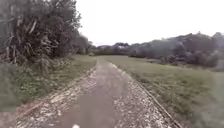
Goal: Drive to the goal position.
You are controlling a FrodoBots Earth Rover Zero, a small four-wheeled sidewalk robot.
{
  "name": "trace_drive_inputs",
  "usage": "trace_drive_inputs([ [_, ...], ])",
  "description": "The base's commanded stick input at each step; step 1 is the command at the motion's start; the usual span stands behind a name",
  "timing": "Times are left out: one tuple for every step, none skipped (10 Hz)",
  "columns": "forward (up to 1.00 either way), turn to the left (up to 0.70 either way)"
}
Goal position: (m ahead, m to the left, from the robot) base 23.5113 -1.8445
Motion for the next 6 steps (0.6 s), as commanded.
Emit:
trace_drive_inputs([
  [0.70, 0.00],
  [0.70, 0.00],
  [0.70, 0.00],
  [0.70, 0.00],
  [0.70, 0.00],
  [0.70, 0.00],
])
